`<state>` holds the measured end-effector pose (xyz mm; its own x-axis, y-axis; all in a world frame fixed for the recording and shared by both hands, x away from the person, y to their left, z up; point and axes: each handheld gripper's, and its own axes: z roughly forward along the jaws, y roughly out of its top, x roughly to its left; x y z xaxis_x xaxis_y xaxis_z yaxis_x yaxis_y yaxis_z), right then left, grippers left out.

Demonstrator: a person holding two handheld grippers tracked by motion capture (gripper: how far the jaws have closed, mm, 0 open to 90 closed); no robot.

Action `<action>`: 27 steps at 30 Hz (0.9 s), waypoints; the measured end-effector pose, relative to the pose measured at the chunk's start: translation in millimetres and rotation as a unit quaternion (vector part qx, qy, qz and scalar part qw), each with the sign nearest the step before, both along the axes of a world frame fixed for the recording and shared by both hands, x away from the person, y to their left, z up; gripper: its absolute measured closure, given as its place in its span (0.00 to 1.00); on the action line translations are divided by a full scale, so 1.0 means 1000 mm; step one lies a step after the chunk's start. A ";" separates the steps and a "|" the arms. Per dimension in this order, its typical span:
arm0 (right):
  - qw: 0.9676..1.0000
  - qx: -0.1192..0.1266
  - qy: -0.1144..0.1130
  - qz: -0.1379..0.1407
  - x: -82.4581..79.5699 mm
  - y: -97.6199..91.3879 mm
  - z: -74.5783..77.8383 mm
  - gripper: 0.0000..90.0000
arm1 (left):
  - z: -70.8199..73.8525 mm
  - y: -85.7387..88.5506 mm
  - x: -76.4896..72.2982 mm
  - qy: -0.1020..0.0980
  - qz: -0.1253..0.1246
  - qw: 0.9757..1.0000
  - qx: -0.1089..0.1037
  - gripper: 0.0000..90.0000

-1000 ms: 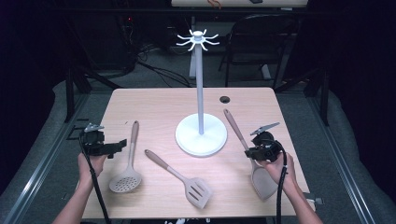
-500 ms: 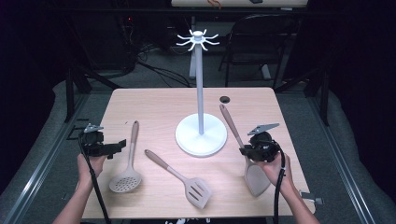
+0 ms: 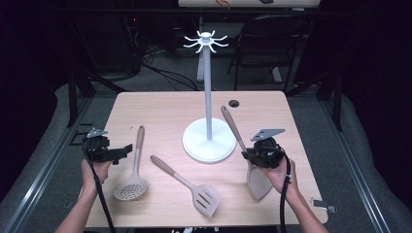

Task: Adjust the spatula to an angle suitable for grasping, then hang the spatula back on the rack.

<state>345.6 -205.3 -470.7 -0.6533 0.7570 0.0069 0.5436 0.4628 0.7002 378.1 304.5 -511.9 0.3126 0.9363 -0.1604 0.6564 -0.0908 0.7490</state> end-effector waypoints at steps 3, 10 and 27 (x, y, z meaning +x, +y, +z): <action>1.000 0.000 -0.005 0.008 -0.001 0.003 0.002 0.87 | 0.004 -0.004 -0.002 -0.007 -0.006 1.000 -0.004 0.00; 1.000 0.004 -0.015 0.019 -0.004 0.015 0.007 0.87 | 0.014 -0.019 -0.005 -0.015 -0.024 0.999 -0.027 0.00; 0.999 0.001 -0.042 0.034 0.000 0.041 0.016 0.87 | 0.047 -0.095 -0.012 -0.058 -0.118 0.990 -0.048 0.00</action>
